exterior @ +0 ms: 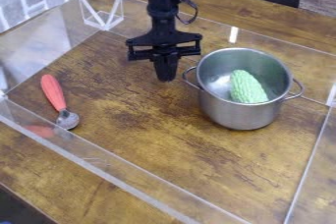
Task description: Remove the green object from the silver pot and put it on the table
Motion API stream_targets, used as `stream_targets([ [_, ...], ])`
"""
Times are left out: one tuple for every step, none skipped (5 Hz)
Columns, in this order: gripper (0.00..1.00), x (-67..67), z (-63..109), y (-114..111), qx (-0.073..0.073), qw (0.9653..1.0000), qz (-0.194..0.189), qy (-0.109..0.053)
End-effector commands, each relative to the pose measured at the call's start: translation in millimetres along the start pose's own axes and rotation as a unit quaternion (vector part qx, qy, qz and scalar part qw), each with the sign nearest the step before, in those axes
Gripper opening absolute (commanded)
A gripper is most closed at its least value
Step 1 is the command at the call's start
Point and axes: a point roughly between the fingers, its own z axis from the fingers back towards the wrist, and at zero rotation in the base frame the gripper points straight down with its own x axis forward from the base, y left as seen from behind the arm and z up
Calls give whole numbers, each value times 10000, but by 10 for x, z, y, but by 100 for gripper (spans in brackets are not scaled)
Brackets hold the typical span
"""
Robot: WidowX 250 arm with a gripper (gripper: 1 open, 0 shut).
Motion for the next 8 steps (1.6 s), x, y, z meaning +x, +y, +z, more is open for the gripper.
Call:
stream_targets([
  [0,178,192,14,-135,9994,168,-285],
  [0,209,187,26,-112,9992,246,-304],
  [100,183,267,-60,-167,9992,274,-253],
  [100,149,357,-153,-222,9989,350,-205],
  [100,101,419,-243,-244,9988,416,-121],
  [100,39,480,-350,-298,9984,477,-8],
  [100,-34,525,-461,-361,9977,558,116],
  [100,-109,535,-584,-429,9974,528,239],
])
